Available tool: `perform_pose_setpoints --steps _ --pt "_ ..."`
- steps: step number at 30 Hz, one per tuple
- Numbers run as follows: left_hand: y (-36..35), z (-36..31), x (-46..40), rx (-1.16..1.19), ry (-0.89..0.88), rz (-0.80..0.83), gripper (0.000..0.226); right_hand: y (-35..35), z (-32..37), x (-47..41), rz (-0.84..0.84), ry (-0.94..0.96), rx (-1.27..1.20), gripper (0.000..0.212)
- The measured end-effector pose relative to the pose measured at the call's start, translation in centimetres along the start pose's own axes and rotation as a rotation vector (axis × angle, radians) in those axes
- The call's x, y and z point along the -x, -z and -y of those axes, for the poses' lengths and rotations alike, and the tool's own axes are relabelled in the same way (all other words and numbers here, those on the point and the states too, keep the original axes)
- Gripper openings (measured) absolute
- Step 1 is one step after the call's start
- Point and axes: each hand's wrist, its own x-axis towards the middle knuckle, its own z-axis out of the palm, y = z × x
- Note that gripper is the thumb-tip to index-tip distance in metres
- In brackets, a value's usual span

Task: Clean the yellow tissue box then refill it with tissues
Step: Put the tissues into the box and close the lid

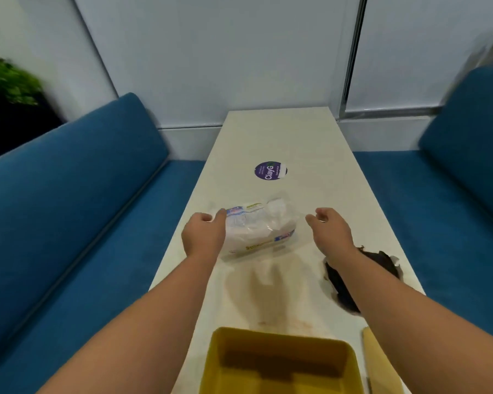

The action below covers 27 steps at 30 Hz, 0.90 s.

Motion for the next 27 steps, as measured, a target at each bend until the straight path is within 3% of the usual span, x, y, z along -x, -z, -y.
perform_pose_setpoints --steps 4,8,11,14,22,27 --pt "0.7 2.1 -4.3 -0.029 0.244 0.078 0.069 -3.4 0.2 -2.4 0.034 -0.038 0.013 0.055" --pt "-0.4 3.2 -6.4 0.152 0.403 0.323 0.069 -5.8 0.1 -4.8 0.002 -0.082 -0.008 0.062" --pt "-1.6 3.8 -7.4 0.199 0.408 0.406 0.065 -7.4 -0.2 -6.0 0.005 -0.088 -0.021 0.036" --pt "-2.2 4.1 -8.2 0.182 0.399 0.41 0.061 -7.8 -0.8 -7.2 -0.095 -0.124 0.013 0.015" --pt "-2.6 4.2 -9.1 0.148 0.328 0.457 0.067 -7.7 -1.0 -8.0 -0.13 -0.145 0.017 0.017" --pt "-2.8 3.2 -8.6 0.187 0.354 0.524 0.049 -7.5 -0.8 -7.7 -0.112 -0.126 0.046 0.019"
